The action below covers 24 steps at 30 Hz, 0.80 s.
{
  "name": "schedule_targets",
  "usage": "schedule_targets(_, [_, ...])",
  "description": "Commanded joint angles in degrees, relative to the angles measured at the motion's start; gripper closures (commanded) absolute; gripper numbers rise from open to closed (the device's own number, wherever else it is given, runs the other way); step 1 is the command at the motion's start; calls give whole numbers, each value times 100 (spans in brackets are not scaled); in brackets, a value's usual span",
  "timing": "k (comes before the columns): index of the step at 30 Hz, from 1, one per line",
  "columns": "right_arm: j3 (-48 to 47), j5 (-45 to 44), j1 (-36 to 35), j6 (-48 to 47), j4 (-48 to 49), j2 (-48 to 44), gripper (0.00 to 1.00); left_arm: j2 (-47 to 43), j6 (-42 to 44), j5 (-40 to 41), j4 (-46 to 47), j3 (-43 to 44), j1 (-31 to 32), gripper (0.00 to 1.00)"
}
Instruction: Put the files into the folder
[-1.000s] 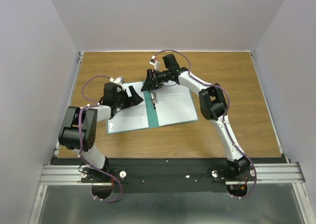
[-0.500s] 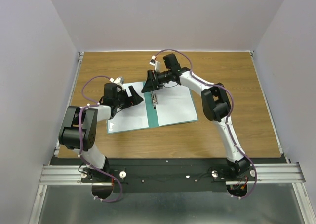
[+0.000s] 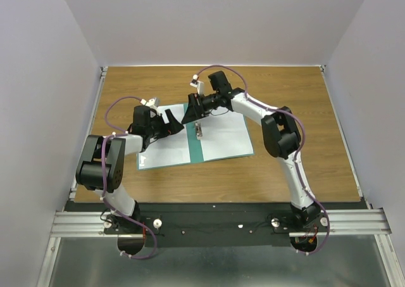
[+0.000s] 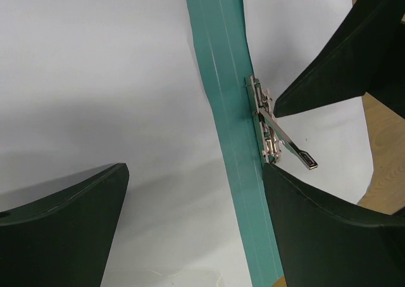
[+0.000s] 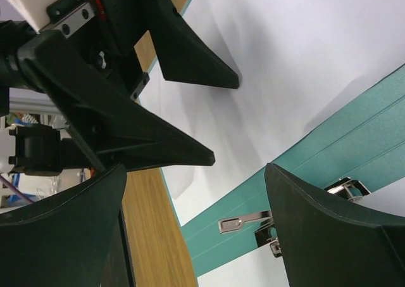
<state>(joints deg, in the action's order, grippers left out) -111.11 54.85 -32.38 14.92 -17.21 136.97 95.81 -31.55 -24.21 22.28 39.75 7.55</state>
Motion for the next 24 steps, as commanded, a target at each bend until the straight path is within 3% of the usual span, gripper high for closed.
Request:
schedule_targets(1, [283,-71,-84,-191,-1,-407,2,175,0,-5,-251,-20,-34,3])
schedule_targets(8, [414,-474,-111,-261,-1,-924,0,-35,-53,-40,-277,24,-34,3])
schedule_targets(14, [1142,-1879,-119,98,25,-1795,0,-501,-176,397,-828,357,-34,2])
schedule_targets(18, [1914,-3449,-137,1123,34,-2437,1,-563,-290,829,-1278,700,9,2])
schedule_targets(23, [2506,-3789,-163,2093,7,-2728,8,-283,-396,1180,-1708,1279,273,2])
schedule_targets(24, [2533,-3745,-172,2303,7,-2719,14,-213,-431,1173,-1745,1368,308,2])
